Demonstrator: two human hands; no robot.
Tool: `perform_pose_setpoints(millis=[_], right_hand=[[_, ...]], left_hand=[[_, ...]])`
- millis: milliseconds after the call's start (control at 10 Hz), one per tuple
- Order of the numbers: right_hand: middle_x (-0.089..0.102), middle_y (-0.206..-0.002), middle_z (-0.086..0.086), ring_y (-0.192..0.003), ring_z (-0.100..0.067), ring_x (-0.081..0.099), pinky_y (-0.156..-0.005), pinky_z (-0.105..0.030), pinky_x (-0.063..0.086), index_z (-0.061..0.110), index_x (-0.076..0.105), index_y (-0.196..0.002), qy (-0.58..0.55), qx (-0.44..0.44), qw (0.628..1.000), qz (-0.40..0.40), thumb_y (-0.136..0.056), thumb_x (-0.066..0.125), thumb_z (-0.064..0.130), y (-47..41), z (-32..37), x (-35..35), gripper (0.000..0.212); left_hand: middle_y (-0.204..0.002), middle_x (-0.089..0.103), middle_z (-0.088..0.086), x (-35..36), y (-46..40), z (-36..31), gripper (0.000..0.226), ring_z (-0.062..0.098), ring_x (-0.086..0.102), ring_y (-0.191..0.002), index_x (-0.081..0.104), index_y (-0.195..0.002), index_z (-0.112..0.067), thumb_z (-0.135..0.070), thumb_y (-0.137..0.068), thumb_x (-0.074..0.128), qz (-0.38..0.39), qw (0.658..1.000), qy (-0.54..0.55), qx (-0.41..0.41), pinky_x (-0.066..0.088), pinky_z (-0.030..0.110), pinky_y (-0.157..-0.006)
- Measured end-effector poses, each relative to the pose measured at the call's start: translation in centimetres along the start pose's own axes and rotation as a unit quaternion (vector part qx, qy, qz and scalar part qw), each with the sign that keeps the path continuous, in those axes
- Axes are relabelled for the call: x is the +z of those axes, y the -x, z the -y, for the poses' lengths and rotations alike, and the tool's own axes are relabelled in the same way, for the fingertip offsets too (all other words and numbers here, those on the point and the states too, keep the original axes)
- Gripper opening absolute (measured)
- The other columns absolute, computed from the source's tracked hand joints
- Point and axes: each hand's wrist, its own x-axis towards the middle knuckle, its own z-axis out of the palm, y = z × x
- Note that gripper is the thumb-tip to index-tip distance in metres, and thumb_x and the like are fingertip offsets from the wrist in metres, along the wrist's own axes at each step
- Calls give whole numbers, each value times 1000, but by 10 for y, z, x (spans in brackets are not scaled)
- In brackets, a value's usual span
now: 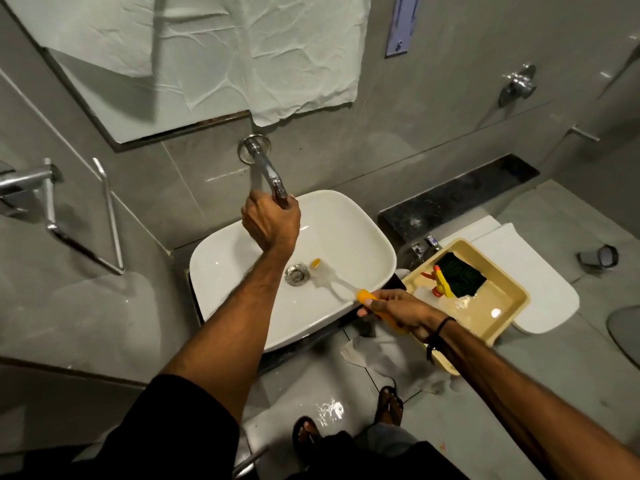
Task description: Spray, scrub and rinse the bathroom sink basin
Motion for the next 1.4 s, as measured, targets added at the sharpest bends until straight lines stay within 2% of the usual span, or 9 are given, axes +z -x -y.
perform_pose_setpoints(millis=[200, 400, 600, 800, 900, 1000, 1100, 1300, 1400], right_hand=[[77, -115, -3, -83, -11, 59, -75, -23, 51, 6, 63, -131, -111, 22, 993, 45, -108, 55, 19, -4, -27, -22, 28], [78, -118, -5, -88, -13, 72, -78, -27, 62, 13, 67, -123, -325, 3, 945, 46, -106, 54, 8, 8, -59, -76, 22], [77, -112, 3, -101, -15, 70, -81, -42, 57, 23, 66, -121, -354, 29, 933, -56, -104, 59, 14, 15, -103, -149, 20], [64, -127, 1, -120, -18, 56, -103, -44, 48, 22, 63, -111, -393, 128, 893, -180, -107, 54, 15, -32, -139, -196, 12], [63, -133, -2, -121, -18, 58, -99, -38, 49, 18, 64, -117, -390, 182, 871, -238, -105, 59, 15, -60, -153, -206, 14], [55, -154, -10, -140, -29, 56, -115, -40, 49, 3, 61, -130, -411, 218, 843, -269, -106, 57, 7, -90, -170, -214, 25], [53, -156, -18, -144, -33, 53, -116, -42, 49, -3, 50, -150, -400, 238, 843, -271, -108, 50, 6, -106, -173, -217, 42], [48, -158, -23, -138, -32, 55, -118, -45, 48, -5, 45, -154, -347, 268, 867, -237, -107, 51, 6, -106, -168, -219, 48], [54, -152, -25, -131, -39, 58, -113, -52, 50, -9, 52, -147, -295, 273, 861, -312, -103, 61, 11, -99, -156, -224, 49]], left_hand=[[-149, 51, 14, 36, 60, 12, 57, 36, 49, -136, 52, -136, -12, -31, -83, 61, -72, 976, -70, 193, 34, 48, -112], [-156, 46, 16, 84, 116, 13, 51, 38, 44, -144, 50, -143, -7, -21, -95, 57, 96, 931, -68, 345, 34, 50, -120], [-173, 21, 18, 142, 146, 10, 66, 37, 17, -161, 26, -161, -3, -37, -107, 41, 302, 835, -151, 434, 17, 53, -131], [-172, 23, 19, 188, 146, 10, 70, 38, 14, -162, 26, -161, -3, -44, -106, 39, 355, 797, -235, 429, 13, 52, -132], [-173, 20, 18, 193, 146, 11, 71, 36, 8, -163, 23, -162, -4, -47, -107, 35, 344, 802, -237, 426, 10, 53, -133], [-173, 17, 18, 194, 148, 12, 71, 36, 5, -163, 22, -163, -4, -45, -107, 34, 339, 804, -248, 420, 9, 53, -133], [-175, 13, 17, 196, 150, 9, 70, 34, 3, -164, 19, -164, -6, -46, -108, 30, 335, 793, -288, 419, 11, 54, -133], [-175, 11, 15, 191, 150, 5, 69, 33, 0, -164, 18, -164, -6, -47, -109, 27, 348, 792, -297, 405, 10, 56, -132], [-176, 9, 13, 194, 152, 4, 72, 32, -1, -164, 14, -165, -9, -51, -107, 21, 348, 789, -312, 399, 10, 55, -133]])
